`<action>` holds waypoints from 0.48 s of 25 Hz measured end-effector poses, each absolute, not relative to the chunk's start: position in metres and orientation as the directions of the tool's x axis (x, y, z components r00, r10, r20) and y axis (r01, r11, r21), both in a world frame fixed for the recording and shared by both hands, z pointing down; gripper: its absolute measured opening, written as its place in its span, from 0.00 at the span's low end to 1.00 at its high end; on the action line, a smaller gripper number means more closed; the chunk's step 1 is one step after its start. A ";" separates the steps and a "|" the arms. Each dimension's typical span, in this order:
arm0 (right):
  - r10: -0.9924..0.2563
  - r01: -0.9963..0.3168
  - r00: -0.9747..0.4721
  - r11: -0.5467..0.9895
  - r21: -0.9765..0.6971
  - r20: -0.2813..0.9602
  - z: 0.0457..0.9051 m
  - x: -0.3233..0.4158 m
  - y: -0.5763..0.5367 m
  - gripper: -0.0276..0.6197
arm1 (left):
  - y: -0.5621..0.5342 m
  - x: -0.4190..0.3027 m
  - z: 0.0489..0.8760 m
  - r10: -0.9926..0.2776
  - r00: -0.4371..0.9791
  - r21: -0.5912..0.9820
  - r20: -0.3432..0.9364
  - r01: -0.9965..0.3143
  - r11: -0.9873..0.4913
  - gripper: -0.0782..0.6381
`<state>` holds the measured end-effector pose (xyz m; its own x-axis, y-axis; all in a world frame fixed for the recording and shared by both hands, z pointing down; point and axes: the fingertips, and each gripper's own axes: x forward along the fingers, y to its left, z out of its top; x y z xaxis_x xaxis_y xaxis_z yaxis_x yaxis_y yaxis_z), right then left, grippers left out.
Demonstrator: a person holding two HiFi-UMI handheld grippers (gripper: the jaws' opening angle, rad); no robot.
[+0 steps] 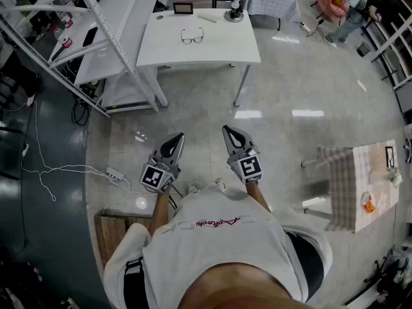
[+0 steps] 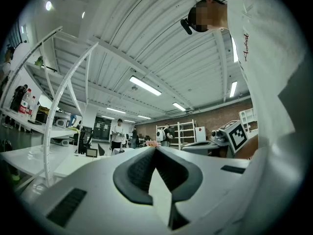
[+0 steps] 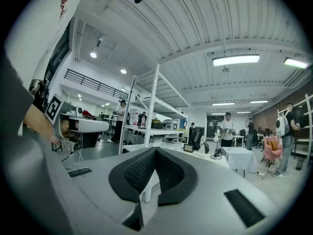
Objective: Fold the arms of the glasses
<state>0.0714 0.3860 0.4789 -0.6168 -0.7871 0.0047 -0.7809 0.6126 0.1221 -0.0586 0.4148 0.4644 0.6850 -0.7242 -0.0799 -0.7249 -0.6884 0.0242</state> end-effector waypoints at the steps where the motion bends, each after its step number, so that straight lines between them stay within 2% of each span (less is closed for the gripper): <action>1: -0.787 -0.780 -0.618 0.614 0.122 0.007 0.479 0.072 0.385 0.06 | 0.414 -0.057 0.465 -0.724 0.686 0.026 -0.079 -0.724 -0.689 0.10; 12: -0.780 -0.778 -0.626 0.623 0.087 -0.012 0.482 0.096 0.382 0.07 | 0.408 -0.032 0.467 -0.724 0.686 0.030 -0.065 -0.724 -0.689 0.10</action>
